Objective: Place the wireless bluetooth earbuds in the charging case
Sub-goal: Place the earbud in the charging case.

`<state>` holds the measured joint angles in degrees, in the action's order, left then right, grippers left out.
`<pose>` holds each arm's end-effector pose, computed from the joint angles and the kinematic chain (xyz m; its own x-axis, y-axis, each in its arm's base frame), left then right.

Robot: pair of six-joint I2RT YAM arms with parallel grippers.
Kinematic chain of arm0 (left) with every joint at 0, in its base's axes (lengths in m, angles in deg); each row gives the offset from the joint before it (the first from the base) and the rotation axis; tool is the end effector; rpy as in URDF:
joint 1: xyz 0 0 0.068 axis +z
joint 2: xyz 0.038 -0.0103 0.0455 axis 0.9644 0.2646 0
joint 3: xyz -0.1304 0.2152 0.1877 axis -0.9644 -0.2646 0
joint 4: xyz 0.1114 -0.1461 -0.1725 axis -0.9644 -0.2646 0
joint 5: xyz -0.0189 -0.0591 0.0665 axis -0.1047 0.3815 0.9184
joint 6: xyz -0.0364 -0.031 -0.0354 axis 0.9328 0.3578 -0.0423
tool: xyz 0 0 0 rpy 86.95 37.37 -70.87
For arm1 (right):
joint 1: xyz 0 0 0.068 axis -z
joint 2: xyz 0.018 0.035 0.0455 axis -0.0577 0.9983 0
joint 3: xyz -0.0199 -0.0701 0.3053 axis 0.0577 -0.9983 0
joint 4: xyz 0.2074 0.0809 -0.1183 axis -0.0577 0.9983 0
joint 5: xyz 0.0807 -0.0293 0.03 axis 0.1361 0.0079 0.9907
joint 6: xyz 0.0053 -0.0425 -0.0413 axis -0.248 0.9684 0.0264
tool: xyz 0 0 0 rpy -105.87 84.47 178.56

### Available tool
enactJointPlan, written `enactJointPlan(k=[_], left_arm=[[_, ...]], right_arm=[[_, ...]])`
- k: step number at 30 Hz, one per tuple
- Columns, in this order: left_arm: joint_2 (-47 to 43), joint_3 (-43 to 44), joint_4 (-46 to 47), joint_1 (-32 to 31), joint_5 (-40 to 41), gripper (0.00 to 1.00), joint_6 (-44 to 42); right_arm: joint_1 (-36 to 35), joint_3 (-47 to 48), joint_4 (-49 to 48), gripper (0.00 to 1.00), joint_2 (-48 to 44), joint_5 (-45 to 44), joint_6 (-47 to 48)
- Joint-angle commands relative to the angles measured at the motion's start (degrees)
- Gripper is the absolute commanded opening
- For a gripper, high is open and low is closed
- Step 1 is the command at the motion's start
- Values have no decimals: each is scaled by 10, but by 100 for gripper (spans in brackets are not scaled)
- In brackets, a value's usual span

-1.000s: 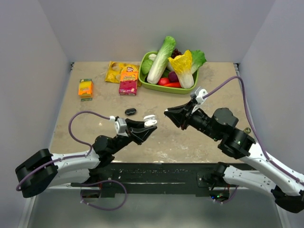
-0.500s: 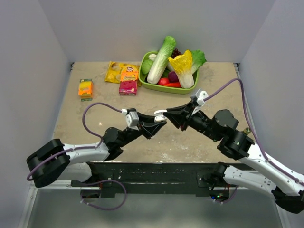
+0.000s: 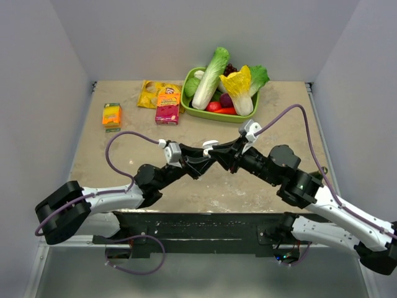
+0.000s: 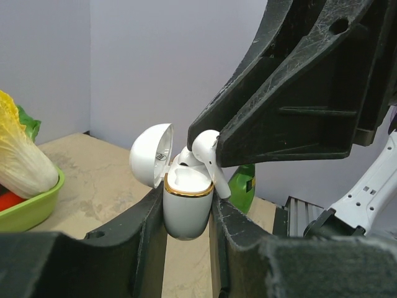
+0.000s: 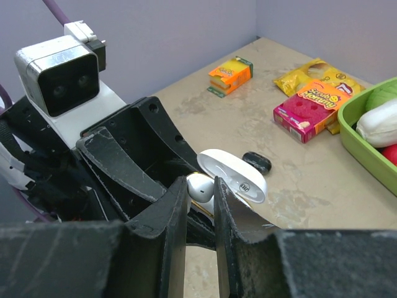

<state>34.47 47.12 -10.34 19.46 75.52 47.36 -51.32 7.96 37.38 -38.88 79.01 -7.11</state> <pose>0.1297 -0.1977 0.3248 -0.0387 -0.4787 -0.8771 0.9200 0.3256 -0.2183 0.0916 0.1292 0.4130 -0.1184 0.1177 -0.9860 -0.8086 0.5649 0.1645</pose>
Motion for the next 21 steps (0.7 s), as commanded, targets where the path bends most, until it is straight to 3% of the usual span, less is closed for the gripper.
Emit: enactJointPlan(k=[1, 21], left_arm=[[0, 30, 48, -3, -7, 0, 11], [16, 58, 8, -2, -21, 0, 38]], right_arm=[[-6, -7, -55, 0, -8, -35, 17], [-12, -53, -170, 0, -20, -93, 21]])
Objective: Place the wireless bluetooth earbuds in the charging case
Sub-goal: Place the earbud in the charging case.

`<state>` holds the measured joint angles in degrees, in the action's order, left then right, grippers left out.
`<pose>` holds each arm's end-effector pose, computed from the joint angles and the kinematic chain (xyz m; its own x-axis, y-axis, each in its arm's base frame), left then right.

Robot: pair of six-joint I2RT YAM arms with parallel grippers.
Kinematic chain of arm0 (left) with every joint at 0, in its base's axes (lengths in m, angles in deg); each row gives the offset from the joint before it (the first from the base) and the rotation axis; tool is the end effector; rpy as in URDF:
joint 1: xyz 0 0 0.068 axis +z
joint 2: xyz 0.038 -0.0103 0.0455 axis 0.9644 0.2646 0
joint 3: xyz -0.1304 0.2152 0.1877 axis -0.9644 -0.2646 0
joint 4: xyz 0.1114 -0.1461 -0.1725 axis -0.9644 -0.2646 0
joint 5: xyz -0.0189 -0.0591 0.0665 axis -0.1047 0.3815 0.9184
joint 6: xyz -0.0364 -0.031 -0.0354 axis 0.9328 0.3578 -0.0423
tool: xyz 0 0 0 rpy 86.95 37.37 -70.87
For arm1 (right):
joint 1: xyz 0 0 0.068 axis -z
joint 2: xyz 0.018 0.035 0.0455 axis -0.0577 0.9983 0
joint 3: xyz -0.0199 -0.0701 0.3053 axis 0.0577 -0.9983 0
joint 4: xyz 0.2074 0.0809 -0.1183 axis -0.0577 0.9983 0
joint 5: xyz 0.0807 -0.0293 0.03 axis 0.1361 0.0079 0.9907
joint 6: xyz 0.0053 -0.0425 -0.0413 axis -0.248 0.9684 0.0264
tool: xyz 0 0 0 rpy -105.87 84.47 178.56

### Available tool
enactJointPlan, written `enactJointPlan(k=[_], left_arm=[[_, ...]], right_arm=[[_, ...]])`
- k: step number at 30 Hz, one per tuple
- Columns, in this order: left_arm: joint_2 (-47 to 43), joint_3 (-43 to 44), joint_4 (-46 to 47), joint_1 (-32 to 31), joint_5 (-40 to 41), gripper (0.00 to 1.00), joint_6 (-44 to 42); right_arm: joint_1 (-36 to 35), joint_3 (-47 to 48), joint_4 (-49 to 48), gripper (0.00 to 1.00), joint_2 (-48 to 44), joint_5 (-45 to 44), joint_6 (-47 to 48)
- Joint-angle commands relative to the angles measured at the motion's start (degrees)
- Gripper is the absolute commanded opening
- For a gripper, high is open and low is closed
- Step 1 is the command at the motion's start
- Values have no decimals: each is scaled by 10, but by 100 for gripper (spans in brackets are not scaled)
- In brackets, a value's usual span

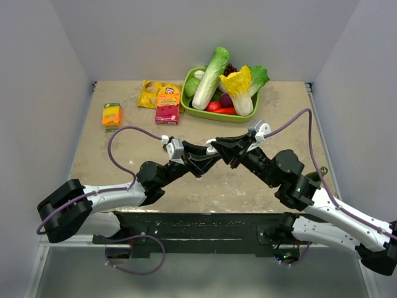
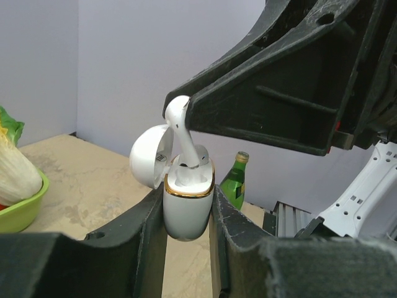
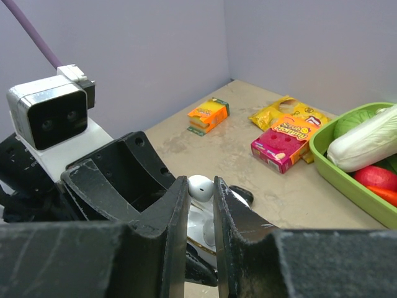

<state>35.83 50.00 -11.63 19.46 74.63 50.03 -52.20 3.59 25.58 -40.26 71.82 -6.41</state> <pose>0.1349 -0.2063 0.3328 -0.0816 -0.4917 -0.8669 0.9233 0.2902 -0.2515 0.0919 0.1243 0.4136 -0.0131 0.2484 -0.9686 -0.7567 0.6307 0.1720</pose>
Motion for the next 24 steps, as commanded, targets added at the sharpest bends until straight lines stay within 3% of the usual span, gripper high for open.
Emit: enactJointPlan(k=[1, 24], left_arm=[[4, 30, 20, -2, -12, 0, 12], [-2, 36, 14, -2, -2, 0, 6]], right_arm=[[-3, -9, -52, 0, -4, -23, 14], [-13, -27, -20, 0, -12, -22, 10]])
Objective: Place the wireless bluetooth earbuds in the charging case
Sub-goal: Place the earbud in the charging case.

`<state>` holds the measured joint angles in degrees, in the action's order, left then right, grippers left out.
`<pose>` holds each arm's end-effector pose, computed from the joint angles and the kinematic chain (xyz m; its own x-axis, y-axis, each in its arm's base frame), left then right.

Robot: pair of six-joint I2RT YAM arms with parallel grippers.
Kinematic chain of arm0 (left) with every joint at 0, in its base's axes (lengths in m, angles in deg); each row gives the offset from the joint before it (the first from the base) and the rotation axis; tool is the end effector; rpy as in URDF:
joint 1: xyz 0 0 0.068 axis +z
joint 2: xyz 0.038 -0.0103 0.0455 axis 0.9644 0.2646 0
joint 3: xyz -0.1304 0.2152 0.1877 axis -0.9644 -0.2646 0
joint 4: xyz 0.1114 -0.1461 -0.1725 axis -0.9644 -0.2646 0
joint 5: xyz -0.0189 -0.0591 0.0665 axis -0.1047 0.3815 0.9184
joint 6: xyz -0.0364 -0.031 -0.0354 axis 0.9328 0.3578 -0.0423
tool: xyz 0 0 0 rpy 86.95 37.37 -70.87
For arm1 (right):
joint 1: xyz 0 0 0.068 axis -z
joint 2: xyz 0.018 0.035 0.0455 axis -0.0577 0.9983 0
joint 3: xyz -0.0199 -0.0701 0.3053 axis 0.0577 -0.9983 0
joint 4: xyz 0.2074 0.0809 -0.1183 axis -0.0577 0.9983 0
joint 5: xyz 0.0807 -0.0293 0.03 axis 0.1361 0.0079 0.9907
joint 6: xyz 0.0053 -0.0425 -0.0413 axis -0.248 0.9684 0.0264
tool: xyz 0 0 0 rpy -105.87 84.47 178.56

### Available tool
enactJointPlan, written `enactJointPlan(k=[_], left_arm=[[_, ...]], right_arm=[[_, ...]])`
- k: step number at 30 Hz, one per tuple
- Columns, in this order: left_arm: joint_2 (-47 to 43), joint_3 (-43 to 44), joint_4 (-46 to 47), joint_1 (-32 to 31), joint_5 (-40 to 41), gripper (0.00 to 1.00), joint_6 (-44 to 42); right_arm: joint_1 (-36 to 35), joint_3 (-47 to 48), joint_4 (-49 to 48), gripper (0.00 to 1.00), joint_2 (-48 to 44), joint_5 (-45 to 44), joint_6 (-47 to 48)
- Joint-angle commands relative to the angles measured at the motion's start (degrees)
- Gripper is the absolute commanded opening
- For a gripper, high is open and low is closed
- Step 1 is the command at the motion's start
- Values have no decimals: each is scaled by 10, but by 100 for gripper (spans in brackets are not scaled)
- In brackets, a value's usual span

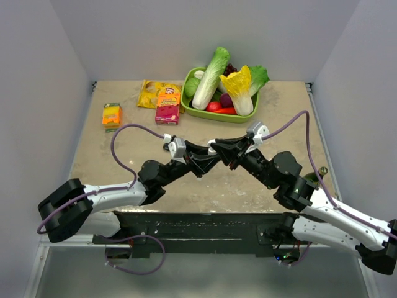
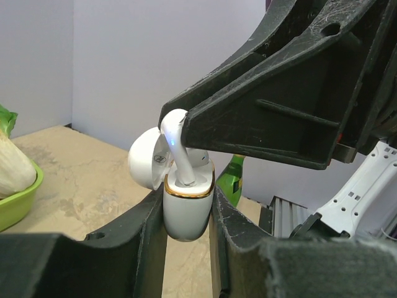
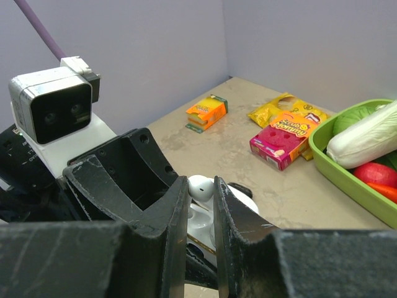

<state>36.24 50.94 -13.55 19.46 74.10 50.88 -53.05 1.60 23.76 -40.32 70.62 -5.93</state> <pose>0.1370 -0.2102 0.3328 -0.1086 -0.4759 -0.8728 0.9215 0.2811 -0.2679 0.0917 0.1265 0.4052 -0.0094 0.2437 -0.9698 -0.7525 0.6370 0.1673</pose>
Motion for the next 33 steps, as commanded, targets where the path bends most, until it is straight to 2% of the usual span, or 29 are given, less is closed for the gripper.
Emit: enactJointPlan(k=[1, 12, 33], left_arm=[[-7, 27, 34, -2, 5, 0, -2], [-14, 26, 33, -2, 10, 0, -6], [-38, 14, 40, -2, 23, 0, -28]], right_arm=[[-4, -7, -1, 0, -12, -10, 6], [-5, 4, 42, 0, -4, 19, 20], [-5, 20, 103, 0, 4, -30, -2]])
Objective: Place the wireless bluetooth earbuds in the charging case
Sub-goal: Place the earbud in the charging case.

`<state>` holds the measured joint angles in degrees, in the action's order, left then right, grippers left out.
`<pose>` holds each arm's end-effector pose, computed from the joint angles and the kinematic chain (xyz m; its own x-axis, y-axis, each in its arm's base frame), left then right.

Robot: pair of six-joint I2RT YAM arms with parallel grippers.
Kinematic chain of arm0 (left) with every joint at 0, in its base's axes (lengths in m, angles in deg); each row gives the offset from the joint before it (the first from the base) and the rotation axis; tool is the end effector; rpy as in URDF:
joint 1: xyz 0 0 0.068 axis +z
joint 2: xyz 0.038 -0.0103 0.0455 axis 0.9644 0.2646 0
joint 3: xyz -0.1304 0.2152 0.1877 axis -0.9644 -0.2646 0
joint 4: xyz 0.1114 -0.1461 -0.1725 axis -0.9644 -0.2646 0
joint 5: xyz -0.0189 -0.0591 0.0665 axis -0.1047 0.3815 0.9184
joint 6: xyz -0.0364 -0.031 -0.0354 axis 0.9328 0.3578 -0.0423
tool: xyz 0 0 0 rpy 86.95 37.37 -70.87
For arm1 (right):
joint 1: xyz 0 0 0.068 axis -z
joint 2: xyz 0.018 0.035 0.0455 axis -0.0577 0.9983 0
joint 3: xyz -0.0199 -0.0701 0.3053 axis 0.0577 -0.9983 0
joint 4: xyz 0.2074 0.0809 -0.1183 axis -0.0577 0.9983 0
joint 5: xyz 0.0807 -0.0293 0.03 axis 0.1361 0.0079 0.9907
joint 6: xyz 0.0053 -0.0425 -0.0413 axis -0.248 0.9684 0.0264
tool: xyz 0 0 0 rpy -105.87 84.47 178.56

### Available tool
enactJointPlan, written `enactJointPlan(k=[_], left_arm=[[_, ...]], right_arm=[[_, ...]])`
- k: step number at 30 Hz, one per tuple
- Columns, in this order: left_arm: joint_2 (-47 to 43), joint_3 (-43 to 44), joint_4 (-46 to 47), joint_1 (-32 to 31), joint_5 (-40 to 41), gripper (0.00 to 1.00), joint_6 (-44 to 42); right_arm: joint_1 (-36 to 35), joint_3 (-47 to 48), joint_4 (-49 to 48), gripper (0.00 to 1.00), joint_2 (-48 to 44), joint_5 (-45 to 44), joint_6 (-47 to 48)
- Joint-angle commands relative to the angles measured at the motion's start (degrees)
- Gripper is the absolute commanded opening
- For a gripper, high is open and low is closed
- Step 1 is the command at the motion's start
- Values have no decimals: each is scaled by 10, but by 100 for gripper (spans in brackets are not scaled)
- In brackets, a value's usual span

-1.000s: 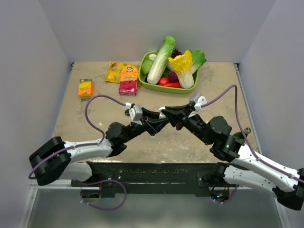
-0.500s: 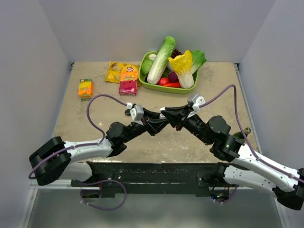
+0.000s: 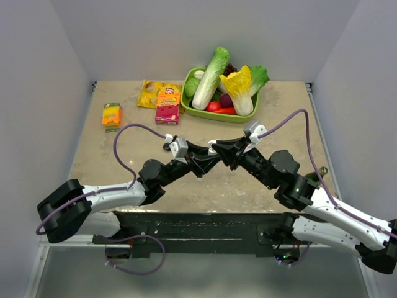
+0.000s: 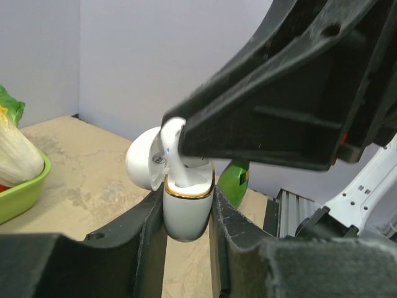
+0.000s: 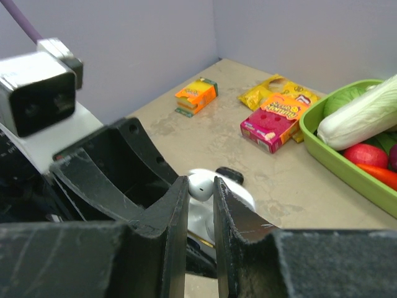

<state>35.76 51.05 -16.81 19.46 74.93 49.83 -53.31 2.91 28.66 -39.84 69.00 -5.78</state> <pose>0.1381 -0.2107 0.3292 -0.1132 -0.4411 -0.8903 0.9112 0.3111 -0.2700 0.0932 0.1279 0.4021 -0.0440 0.1870 -0.9814 -0.7303 0.6643 0.1593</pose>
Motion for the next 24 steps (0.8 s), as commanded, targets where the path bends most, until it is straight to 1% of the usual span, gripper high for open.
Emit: enactJointPlan(k=[1, 11, 12, 14, 15, 18, 24], left_arm=[[-34, 12, 74, -2, 14, 0, -17], [-37, 12, 76, -2, 12, 0, -17], [-36, 12, 75, -2, 12, 0, -17], [-35, 11, 75, -2, 12, 0, -18], [-35, 9, 75, -2, 12, 0, -18], [-34, 8, 76, -2, 12, 0, -18], [-32, 6, 77, -2, 11, 0, -18]], right_arm=[[-2, 6, 54, 0, -1, -15, -5], [-2, 10, 58, 0, 2, -10, -6], [-2, 11, 61, 6, 2, -11, -10], [-2, 15, 62, 13, 2, -12, -11], [-2, 16, 63, 22, 1, -15, -14], [-2, 23, 66, 31, -1, -24, -18], [-2, 40, 68, 38, 1, -38, -19]])
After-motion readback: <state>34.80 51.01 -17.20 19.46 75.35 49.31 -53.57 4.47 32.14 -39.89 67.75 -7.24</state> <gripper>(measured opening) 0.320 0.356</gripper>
